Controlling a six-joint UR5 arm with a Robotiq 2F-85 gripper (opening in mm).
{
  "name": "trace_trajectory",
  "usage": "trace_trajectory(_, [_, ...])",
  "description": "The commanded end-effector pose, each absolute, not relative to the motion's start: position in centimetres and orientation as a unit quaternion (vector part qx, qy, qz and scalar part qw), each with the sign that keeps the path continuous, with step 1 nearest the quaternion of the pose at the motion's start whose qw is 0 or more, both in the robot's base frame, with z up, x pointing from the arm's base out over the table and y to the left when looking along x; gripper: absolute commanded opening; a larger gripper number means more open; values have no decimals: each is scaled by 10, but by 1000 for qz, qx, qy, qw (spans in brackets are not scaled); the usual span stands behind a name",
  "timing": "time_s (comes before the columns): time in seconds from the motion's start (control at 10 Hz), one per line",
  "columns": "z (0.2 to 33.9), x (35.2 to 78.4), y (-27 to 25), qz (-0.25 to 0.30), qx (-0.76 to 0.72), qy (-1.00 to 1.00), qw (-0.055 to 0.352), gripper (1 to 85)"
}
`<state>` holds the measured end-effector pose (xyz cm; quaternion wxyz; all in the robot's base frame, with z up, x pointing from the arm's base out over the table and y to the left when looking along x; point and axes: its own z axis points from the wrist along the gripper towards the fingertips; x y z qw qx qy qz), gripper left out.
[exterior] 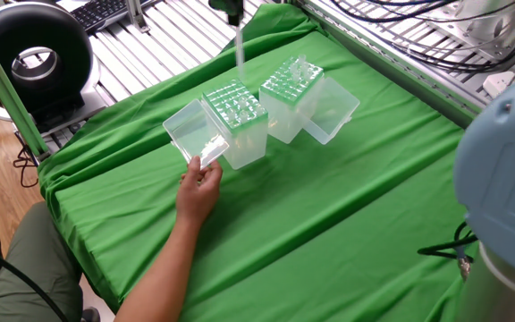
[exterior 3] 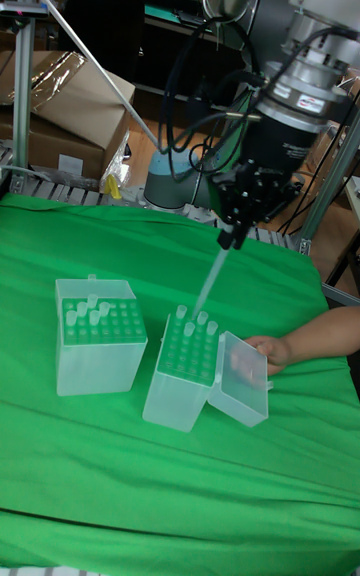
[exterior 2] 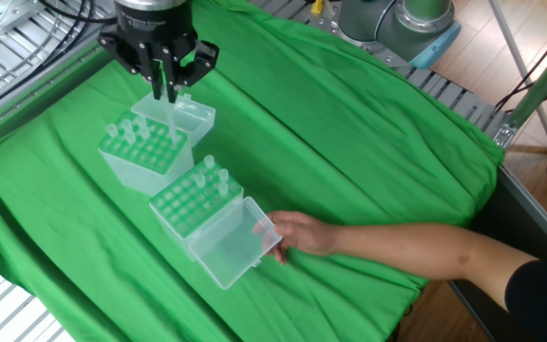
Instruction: Insert a large pipette tip into the holder for large pipette tips
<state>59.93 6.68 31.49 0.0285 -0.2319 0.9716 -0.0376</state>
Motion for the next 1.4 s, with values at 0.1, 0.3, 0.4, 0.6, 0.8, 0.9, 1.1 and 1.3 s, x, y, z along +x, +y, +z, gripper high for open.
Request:
trace_trajectory(0.1, [299, 616, 101, -19, -237, 970, 54, 10])
trace_trajectory(0.3, [287, 622, 102, -24, -247, 967, 60, 10])
trace_trajectory(0.4, [283, 624, 100, -27, -249, 966, 61, 10])
trace_trajectory(0.6, [279, 623, 97, -32, -249, 966, 58, 10])
trace_trajectory(0.8, [277, 621, 94, -33, -249, 966, 57, 10])
trace_trajectory(0.9, [275, 620, 94, -32, -249, 966, 57, 10])
trace_trajectory(1.1, [272, 612, 91, -34, -249, 966, 55, 10])
trace_trajectory(1.3, [273, 604, 88, -36, -249, 967, 48, 10])
